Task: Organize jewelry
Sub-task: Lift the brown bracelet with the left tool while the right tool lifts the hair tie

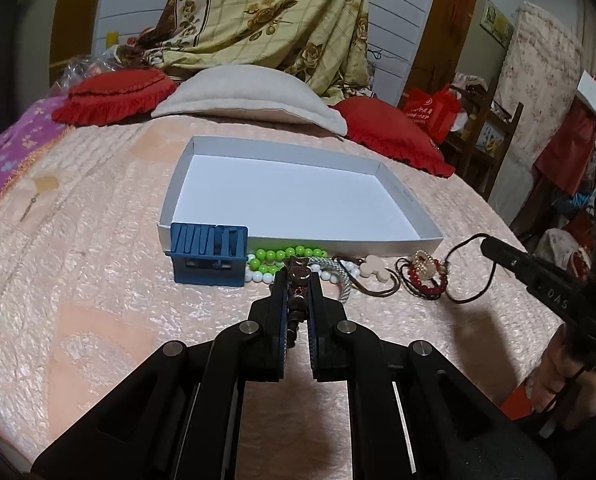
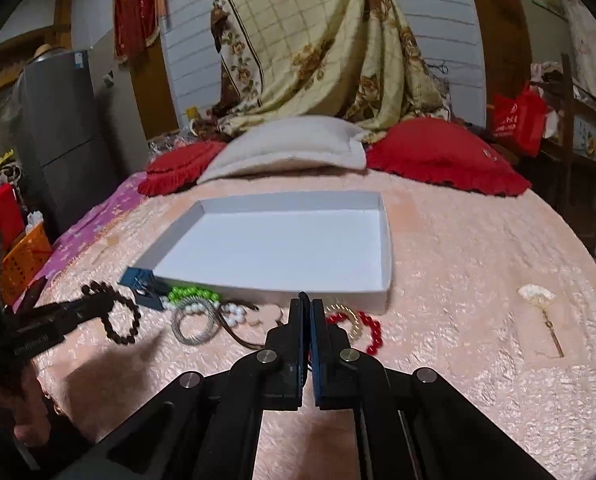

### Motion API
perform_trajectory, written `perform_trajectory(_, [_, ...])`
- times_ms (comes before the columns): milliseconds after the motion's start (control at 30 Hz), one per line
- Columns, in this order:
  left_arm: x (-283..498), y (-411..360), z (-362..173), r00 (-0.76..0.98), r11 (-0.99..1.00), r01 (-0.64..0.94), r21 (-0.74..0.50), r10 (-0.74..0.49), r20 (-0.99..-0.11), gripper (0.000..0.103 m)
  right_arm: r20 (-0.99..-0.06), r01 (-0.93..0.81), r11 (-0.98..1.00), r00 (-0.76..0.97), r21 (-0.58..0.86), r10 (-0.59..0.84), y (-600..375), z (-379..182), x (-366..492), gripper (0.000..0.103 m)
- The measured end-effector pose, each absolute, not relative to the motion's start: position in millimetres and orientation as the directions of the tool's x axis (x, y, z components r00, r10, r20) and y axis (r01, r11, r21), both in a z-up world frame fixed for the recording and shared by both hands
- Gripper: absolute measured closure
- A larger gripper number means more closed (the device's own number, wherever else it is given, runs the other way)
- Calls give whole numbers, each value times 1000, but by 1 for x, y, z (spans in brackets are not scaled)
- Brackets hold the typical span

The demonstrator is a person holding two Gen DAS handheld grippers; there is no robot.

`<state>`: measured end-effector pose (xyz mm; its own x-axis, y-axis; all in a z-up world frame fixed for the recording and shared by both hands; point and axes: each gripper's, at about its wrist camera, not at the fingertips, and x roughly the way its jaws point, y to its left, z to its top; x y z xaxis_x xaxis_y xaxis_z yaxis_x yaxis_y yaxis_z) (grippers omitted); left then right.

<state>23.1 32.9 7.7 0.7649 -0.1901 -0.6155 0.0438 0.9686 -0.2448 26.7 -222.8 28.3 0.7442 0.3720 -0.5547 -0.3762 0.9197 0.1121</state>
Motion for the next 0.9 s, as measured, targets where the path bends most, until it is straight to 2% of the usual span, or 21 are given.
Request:
perform_trajectory(467, [23,33,9,767,963,41,-266,-201,-609,96,-604,-346,937,735,57,308,-212,17,35,101])
perform_trajectory(900, [25,23,9,762,963,50,-263,-207,-614,96,-609,-358,933,733,33,303,-207,13,33,101])
